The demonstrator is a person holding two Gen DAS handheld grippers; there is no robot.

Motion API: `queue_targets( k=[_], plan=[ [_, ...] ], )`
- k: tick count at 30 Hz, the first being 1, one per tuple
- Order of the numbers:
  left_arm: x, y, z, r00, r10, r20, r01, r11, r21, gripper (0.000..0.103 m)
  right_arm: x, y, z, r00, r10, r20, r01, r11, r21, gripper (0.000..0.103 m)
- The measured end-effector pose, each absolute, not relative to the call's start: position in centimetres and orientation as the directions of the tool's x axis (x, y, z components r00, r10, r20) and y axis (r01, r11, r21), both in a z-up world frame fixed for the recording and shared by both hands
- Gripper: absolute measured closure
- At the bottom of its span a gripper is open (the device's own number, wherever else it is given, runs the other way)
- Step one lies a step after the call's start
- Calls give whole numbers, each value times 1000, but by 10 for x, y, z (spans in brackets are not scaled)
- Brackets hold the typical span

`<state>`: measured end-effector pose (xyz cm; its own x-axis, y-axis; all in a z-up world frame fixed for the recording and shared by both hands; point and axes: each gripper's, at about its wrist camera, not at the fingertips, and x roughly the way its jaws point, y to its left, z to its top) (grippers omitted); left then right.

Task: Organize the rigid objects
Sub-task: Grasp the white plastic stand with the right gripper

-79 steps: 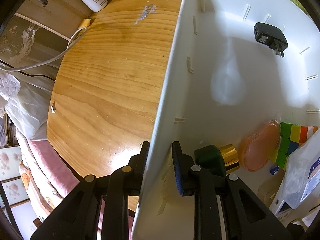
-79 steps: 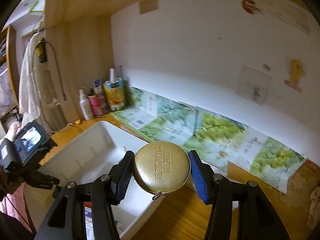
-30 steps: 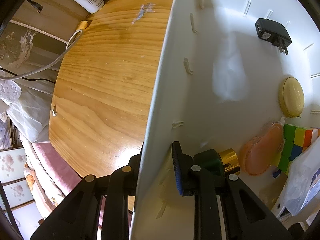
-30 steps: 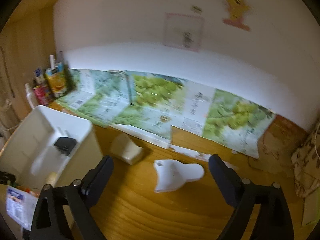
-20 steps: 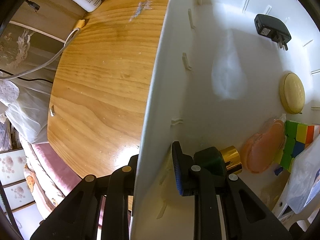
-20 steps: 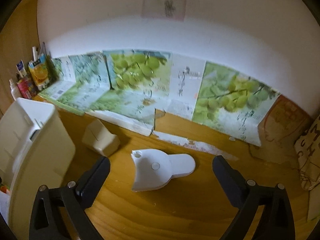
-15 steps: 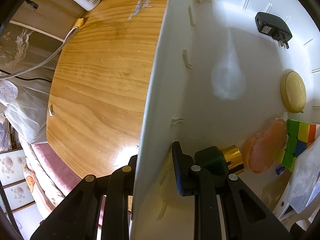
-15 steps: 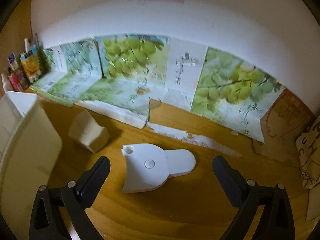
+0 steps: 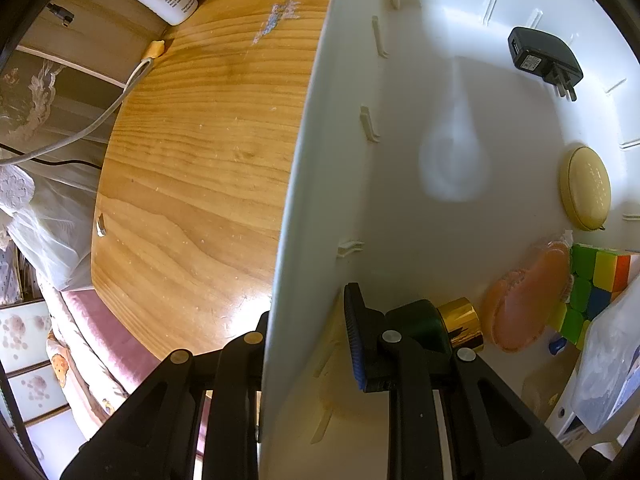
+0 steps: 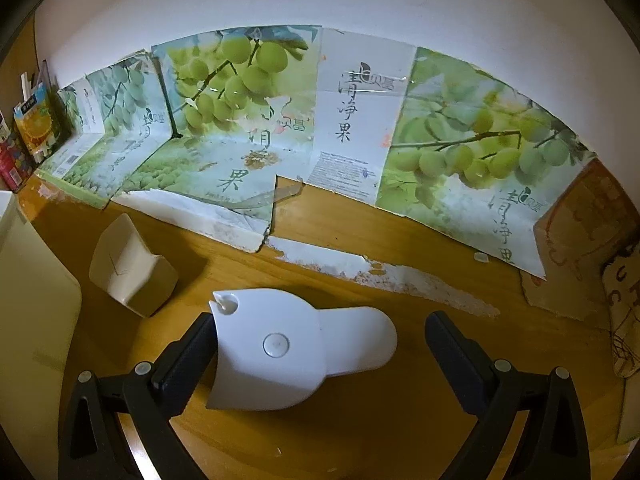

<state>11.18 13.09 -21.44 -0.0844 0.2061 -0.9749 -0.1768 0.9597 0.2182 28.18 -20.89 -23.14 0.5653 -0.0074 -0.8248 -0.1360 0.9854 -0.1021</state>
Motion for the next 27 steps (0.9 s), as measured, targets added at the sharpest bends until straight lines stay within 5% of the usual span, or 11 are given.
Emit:
queue_targets(
  k=[5,27],
  plan=[
    [116,130,-213,-85,208,-974,-179,959,221,79,279,-206,-230,574,28,-818,-162,984,-80,17],
    [113,140,-203,-76,209,-975,-215,951,221,79,235,-190,-168,661,131,-738,-253,966,-54,19]
  ],
)
